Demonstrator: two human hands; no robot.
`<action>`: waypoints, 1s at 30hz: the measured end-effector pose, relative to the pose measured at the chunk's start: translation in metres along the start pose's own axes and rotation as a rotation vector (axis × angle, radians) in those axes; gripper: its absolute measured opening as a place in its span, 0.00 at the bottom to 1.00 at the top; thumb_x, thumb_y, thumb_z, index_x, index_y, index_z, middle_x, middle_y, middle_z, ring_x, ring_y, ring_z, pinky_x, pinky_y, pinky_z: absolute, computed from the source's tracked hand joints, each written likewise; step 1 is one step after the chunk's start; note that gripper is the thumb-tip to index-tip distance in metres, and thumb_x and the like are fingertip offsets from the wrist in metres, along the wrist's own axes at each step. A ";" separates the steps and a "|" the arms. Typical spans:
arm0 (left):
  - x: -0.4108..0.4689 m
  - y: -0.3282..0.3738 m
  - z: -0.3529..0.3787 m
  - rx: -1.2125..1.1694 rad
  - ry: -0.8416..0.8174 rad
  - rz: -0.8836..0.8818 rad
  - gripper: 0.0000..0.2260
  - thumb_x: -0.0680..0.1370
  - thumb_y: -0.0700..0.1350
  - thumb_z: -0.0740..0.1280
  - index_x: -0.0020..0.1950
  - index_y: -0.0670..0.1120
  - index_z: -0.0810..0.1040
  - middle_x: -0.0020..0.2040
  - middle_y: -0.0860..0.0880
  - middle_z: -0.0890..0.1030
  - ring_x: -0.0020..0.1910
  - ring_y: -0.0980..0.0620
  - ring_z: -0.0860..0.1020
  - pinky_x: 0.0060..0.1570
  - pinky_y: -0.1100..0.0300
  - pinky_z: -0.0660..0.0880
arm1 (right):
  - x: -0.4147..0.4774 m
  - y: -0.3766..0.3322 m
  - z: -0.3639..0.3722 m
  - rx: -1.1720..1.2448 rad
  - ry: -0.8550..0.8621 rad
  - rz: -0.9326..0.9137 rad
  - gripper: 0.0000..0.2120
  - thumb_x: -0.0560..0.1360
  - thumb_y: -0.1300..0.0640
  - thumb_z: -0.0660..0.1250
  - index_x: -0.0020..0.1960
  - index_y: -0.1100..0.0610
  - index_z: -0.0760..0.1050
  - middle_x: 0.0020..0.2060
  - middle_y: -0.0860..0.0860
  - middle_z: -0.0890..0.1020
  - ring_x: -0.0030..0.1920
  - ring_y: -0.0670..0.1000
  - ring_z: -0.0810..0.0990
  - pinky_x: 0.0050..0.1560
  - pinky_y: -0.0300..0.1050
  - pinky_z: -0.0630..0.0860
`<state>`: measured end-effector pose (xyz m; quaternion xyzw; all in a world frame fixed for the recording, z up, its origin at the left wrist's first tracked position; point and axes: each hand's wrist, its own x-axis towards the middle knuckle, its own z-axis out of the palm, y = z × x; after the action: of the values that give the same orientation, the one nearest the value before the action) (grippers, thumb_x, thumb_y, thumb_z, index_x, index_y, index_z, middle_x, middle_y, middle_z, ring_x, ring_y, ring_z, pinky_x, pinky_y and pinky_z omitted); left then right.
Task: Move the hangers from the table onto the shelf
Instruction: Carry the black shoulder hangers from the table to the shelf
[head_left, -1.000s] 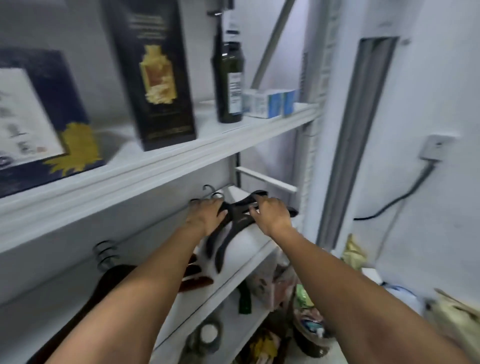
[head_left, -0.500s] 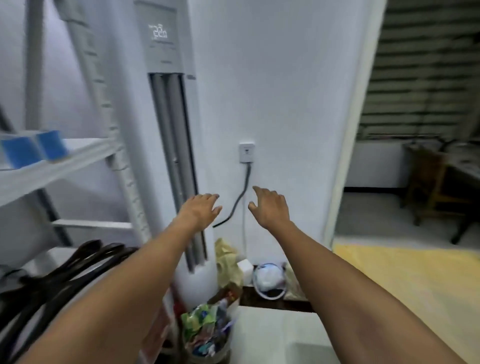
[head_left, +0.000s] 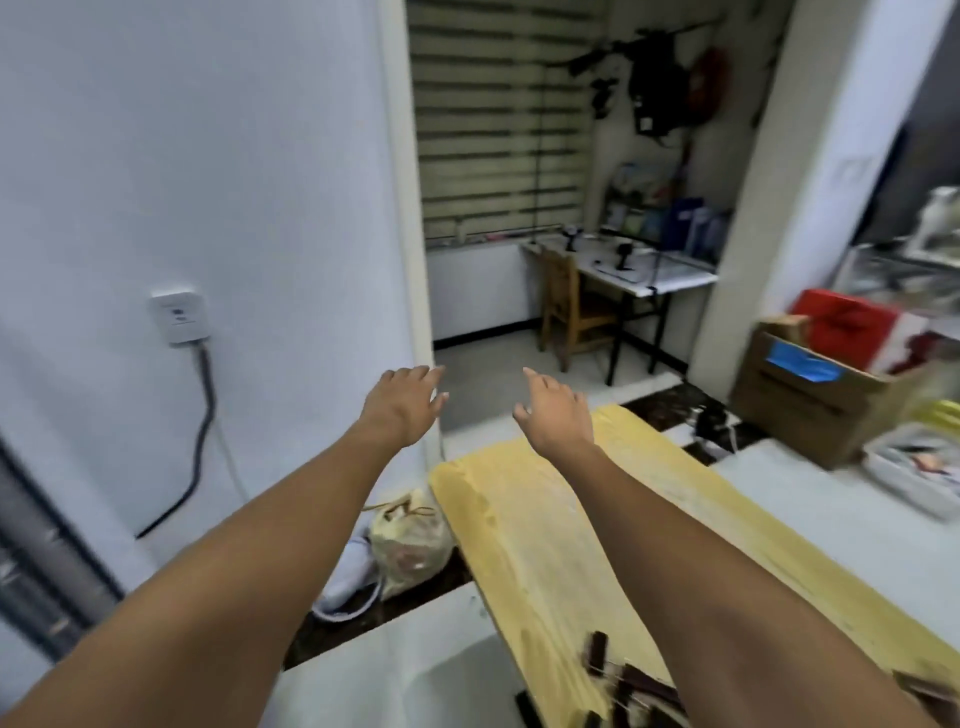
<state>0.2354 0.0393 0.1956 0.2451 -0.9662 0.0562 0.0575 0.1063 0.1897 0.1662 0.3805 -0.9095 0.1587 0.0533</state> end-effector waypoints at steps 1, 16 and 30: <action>0.010 0.016 0.006 -0.004 -0.011 0.040 0.23 0.83 0.52 0.48 0.77 0.47 0.54 0.75 0.47 0.62 0.73 0.46 0.63 0.72 0.53 0.57 | -0.003 0.021 -0.001 -0.010 0.001 0.042 0.28 0.80 0.51 0.54 0.78 0.54 0.53 0.70 0.55 0.69 0.67 0.57 0.69 0.66 0.52 0.63; 0.081 0.272 0.075 -0.117 -0.054 0.760 0.22 0.83 0.52 0.52 0.76 0.48 0.58 0.73 0.48 0.67 0.70 0.46 0.67 0.68 0.53 0.61 | -0.124 0.237 -0.032 -0.178 0.052 0.725 0.27 0.80 0.50 0.55 0.77 0.54 0.54 0.70 0.55 0.68 0.67 0.57 0.70 0.67 0.53 0.63; 0.050 0.324 0.154 -0.152 -0.331 1.225 0.22 0.83 0.50 0.52 0.77 0.50 0.54 0.77 0.50 0.59 0.75 0.50 0.57 0.74 0.57 0.51 | -0.216 0.231 0.005 -0.178 0.009 1.120 0.28 0.80 0.51 0.56 0.77 0.54 0.53 0.72 0.53 0.66 0.67 0.58 0.70 0.68 0.54 0.65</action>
<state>0.0237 0.2781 0.0244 -0.3509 -0.9286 -0.0284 -0.1178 0.0944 0.4863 0.0575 -0.1668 -0.9821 0.0872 -0.0035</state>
